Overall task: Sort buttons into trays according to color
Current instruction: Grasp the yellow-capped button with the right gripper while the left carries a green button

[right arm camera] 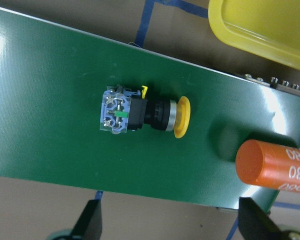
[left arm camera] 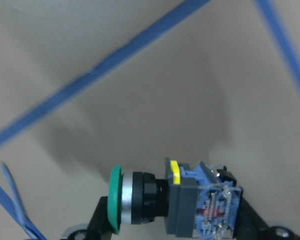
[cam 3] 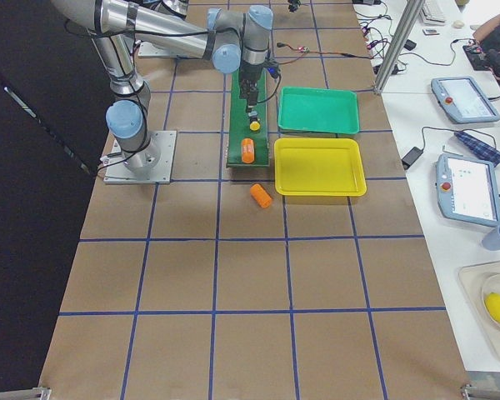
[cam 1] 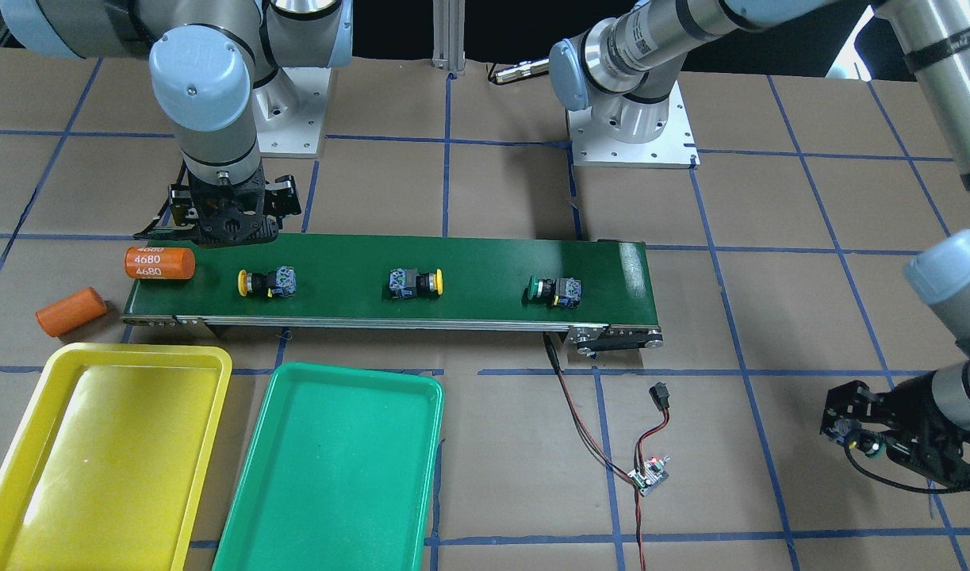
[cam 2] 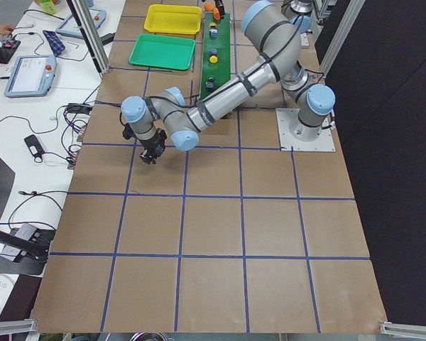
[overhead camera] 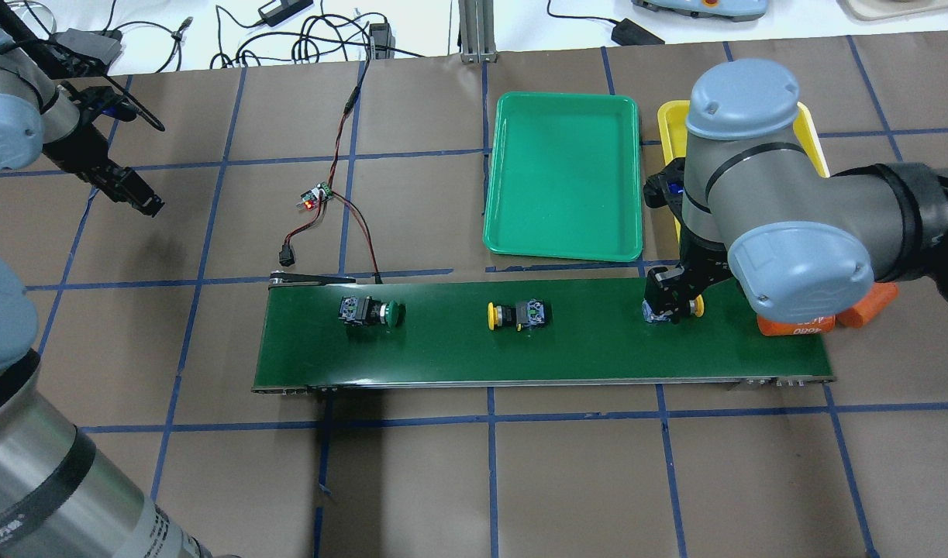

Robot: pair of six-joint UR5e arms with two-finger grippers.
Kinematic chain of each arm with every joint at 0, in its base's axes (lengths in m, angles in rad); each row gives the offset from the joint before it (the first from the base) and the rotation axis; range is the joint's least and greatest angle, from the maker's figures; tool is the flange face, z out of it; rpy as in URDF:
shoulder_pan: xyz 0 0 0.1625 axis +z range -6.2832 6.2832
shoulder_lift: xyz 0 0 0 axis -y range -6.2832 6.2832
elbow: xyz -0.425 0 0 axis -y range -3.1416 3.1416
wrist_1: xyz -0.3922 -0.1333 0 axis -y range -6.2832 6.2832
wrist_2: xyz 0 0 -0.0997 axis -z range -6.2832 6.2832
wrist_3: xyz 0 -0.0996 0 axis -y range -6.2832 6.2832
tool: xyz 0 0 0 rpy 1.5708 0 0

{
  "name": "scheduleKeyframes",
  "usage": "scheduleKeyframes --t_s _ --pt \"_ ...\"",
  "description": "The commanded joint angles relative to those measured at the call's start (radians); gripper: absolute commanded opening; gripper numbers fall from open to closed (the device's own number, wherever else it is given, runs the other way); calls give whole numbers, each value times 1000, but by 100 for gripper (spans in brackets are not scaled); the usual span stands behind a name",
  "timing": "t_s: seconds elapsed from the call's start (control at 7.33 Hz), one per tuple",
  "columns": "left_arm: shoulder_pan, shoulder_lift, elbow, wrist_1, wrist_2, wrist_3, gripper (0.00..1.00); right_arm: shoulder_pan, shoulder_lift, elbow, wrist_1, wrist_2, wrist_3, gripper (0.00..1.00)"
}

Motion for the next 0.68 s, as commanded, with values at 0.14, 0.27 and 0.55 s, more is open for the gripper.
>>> scheduleKeyframes --t_s 0.14,0.27,0.55 --pt "-161 379 -442 -4 -5 -500 11 -131 3 122 -234 32 -483 96" --pt "-216 439 -516 23 -7 -615 11 -151 2 171 -328 64 -618 96" --pt "-349 475 -563 34 -1 -759 12 -156 14 191 -409 87 -833 96"
